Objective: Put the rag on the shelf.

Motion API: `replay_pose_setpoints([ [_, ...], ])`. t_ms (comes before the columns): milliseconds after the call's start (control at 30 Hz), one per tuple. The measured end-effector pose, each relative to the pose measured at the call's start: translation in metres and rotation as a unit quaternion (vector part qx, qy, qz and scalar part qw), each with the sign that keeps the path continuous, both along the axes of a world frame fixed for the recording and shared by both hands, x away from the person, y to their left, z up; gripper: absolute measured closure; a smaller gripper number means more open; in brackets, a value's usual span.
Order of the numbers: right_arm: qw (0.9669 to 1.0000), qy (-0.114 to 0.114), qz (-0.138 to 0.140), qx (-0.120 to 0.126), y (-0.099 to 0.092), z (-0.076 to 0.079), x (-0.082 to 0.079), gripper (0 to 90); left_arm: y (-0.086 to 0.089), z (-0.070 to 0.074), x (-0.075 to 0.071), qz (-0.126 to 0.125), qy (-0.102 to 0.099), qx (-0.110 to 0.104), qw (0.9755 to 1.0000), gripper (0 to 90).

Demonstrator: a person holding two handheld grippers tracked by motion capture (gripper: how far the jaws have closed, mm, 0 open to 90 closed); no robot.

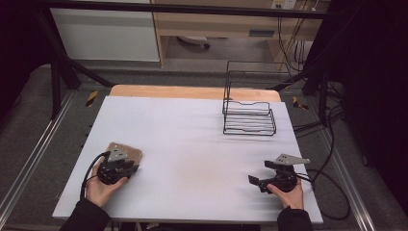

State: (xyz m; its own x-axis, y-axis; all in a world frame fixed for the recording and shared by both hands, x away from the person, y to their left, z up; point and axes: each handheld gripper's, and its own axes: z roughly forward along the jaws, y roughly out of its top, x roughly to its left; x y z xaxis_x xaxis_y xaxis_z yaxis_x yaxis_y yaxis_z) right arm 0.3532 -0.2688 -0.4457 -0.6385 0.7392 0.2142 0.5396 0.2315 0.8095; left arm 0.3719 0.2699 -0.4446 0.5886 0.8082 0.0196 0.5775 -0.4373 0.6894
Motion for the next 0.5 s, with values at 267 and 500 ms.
replay_pose_setpoints([
  [267, 1.0, 0.0, -0.001, 0.0, 0.0, 0.0, 0.0, 1.6, -0.01, 0.001, -0.002, 0.011, -0.014, 0.048, 0.9987, 76.1],
  [500, 1.0, -0.002, 0.0, -0.001, 0.0, 0.0, 0.0, 1.6, -0.01, 0.002, 0.0, 0.017, -0.007, 0.051, 0.9985, 82.0],
])
